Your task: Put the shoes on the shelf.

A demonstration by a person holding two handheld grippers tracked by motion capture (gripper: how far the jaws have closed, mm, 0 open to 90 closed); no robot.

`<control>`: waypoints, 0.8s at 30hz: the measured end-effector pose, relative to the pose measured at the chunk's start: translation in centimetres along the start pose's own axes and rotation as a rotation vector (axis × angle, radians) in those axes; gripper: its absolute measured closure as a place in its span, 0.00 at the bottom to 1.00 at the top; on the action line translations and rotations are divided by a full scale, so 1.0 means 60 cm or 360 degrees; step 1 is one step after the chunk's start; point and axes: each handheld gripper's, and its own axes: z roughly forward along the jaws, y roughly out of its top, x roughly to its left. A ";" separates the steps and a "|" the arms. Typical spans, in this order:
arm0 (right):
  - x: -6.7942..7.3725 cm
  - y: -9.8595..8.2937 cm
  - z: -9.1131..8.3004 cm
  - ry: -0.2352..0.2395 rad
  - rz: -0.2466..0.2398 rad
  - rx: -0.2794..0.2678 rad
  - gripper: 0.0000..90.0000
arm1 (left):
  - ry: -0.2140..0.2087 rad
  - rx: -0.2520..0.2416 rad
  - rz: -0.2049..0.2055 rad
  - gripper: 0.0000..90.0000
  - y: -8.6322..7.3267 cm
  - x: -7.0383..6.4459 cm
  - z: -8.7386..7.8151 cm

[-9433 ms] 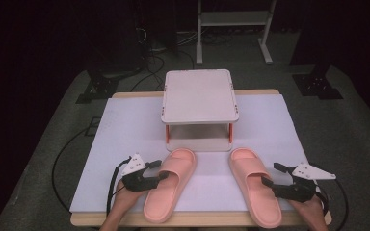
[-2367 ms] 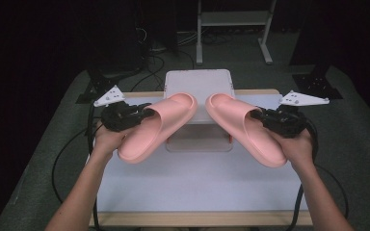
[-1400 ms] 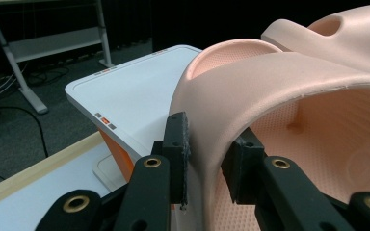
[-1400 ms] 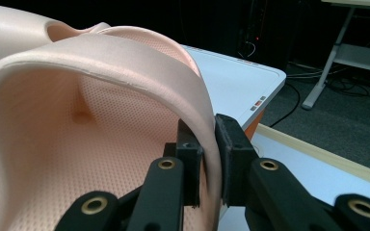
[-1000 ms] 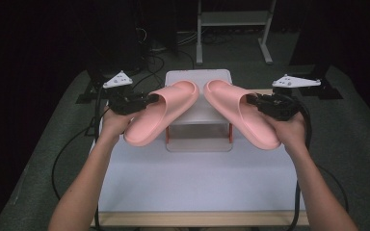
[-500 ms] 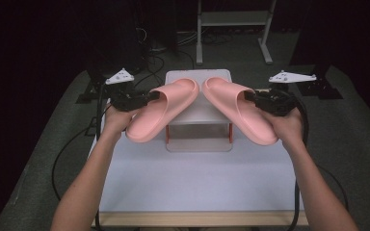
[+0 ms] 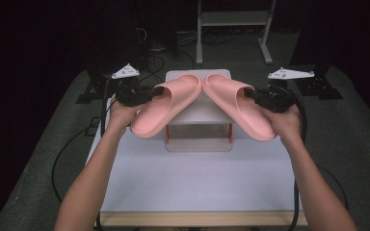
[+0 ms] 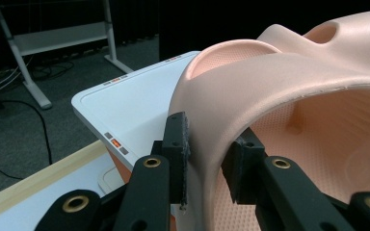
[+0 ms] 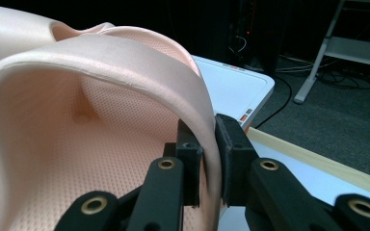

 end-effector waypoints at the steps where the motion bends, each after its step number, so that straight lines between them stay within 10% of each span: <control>1: -0.001 0.001 0.000 -0.0006 0.0001 -0.0001 0.89 | -0.0001 -0.0002 -0.0002 0.81 0.000 0.001 0.001; 24: -0.011 0.014 0.042 -0.0062 -0.0004 0.0044 0.89 | 0.0058 0.0037 -0.0033 0.81 0.009 0.025 0.017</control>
